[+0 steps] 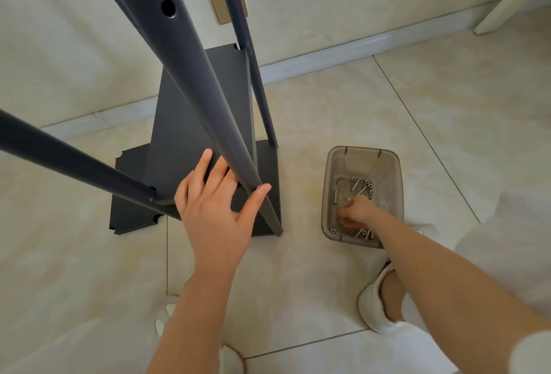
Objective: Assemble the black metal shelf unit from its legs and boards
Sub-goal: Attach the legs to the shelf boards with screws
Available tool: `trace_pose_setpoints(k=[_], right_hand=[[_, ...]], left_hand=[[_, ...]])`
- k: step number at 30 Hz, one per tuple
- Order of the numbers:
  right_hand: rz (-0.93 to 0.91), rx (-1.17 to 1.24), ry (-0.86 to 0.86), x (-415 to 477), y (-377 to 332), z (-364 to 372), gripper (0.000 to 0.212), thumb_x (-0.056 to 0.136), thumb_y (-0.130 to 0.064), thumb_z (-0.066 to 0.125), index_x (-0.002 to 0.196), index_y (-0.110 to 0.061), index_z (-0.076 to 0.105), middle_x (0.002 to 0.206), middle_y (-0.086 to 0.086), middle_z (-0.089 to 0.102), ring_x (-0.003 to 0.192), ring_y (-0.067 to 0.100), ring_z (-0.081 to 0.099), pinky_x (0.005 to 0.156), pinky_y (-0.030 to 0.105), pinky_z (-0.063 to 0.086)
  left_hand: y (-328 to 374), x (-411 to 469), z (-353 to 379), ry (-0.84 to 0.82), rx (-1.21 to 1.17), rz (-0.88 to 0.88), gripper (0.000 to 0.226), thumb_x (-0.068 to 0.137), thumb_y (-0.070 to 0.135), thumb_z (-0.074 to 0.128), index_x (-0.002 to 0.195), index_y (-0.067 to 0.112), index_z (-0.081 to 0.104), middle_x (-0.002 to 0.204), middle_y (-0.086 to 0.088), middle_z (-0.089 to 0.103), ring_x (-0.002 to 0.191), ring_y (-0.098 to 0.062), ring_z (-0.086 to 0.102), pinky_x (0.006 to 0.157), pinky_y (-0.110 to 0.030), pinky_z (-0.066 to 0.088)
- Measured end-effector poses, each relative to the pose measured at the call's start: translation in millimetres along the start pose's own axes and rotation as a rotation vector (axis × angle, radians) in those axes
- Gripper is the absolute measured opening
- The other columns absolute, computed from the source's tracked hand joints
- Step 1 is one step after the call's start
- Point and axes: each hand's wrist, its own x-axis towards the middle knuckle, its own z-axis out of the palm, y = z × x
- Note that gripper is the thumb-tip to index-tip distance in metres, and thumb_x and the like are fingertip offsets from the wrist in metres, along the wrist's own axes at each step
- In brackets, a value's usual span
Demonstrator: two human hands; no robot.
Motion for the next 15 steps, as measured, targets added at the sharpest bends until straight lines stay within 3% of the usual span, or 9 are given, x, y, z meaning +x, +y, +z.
trace_pose_setpoints(k=[3,4,9,12,15], right_hand=[[-0.022,0.395,0.027,-16,-7,-11,0.001,0.092,0.003,0.063,0.091,0.003,0.063,0.076,0.015,0.061,0.065,0.02,0.06,0.054,0.026,0.058],[-0.041,0.495,0.013,-21,-10,-14,0.005,0.093,0.001,0.061,0.095,0.005,0.064,0.076,0.014,0.061,0.065,0.02,0.06,0.057,0.027,0.058],[-0.123,0.915,0.115,-49,-36,-13,0.02,0.101,-0.004,0.045,0.084,-0.004,0.055,0.064,0.008,0.051,0.058,0.019,0.051,0.058,0.031,0.047],[-0.256,0.839,0.19,-77,-64,4,0.024,0.102,-0.009,0.04,0.083,-0.01,0.053,0.063,0.006,0.052,0.052,0.017,0.05,0.052,0.029,0.043],[-0.393,0.664,0.089,-115,-89,32,0.025,0.102,-0.012,0.038,0.084,-0.012,0.054,0.066,0.006,0.06,0.056,0.017,0.055,0.055,0.028,0.047]], left_hand=[[-1,0,-1,0.004,0.005,0.005,0.051,0.093,0.054,0.054,0.119,0.014,0.072,0.13,-0.005,0.067,0.132,-0.032,0.054,0.107,-0.054,0.038],[-1,0,-1,0.008,0.005,0.006,0.051,0.093,0.054,0.054,0.119,0.014,0.072,0.129,-0.005,0.068,0.132,-0.032,0.054,0.106,-0.055,0.038],[-2,-2,-1,0.0,0.016,-0.013,0.053,0.093,0.059,0.049,0.122,0.02,0.071,0.13,0.0,0.068,0.136,-0.028,0.05,0.107,-0.054,0.038],[-3,-2,-1,-0.015,0.014,-0.029,0.054,0.094,0.063,0.046,0.125,0.025,0.069,0.135,0.005,0.065,0.141,-0.024,0.045,0.109,-0.051,0.036],[-3,-2,-2,-0.03,0.013,-0.045,0.053,0.093,0.064,0.046,0.127,0.029,0.068,0.139,0.008,0.062,0.142,-0.022,0.043,0.111,-0.05,0.036]])
